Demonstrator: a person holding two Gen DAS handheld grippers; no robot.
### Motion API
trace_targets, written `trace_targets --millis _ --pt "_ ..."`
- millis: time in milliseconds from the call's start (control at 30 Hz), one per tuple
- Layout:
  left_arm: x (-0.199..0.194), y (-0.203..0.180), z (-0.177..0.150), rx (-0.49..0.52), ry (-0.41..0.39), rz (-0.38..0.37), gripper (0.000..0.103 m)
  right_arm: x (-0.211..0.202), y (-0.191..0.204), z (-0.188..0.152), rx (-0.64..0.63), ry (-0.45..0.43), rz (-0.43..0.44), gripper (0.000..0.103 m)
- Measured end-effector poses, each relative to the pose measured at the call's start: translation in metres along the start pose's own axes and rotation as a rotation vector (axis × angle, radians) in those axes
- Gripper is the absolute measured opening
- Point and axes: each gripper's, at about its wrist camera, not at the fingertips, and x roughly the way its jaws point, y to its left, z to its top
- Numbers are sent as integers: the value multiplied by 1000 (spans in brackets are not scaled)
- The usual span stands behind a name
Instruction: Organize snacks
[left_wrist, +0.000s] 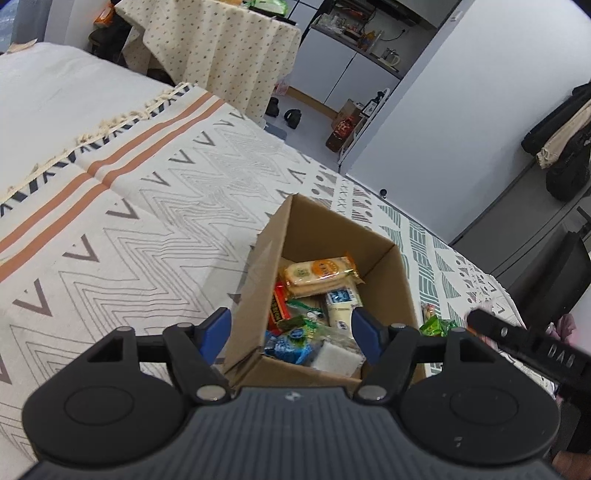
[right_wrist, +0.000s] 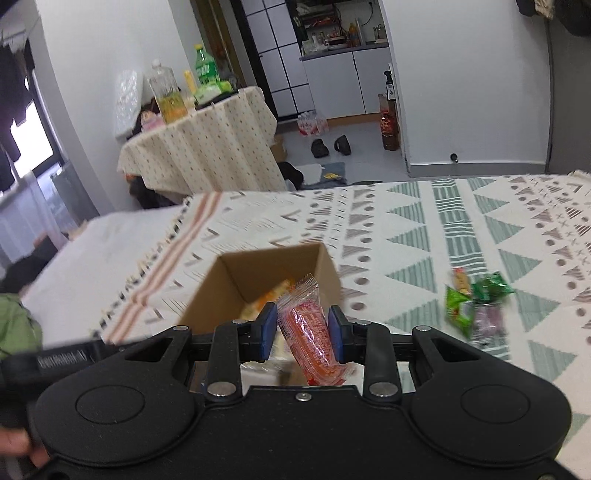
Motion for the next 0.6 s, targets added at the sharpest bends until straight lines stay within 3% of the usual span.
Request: trace_targets --millis 367,600 --pt "9 19 3 -34 15 27 71 32 17 -6 92 38 80 30" --pt "10 12 3 -23 19 42 71 34 16 -14 98 57 62 37"
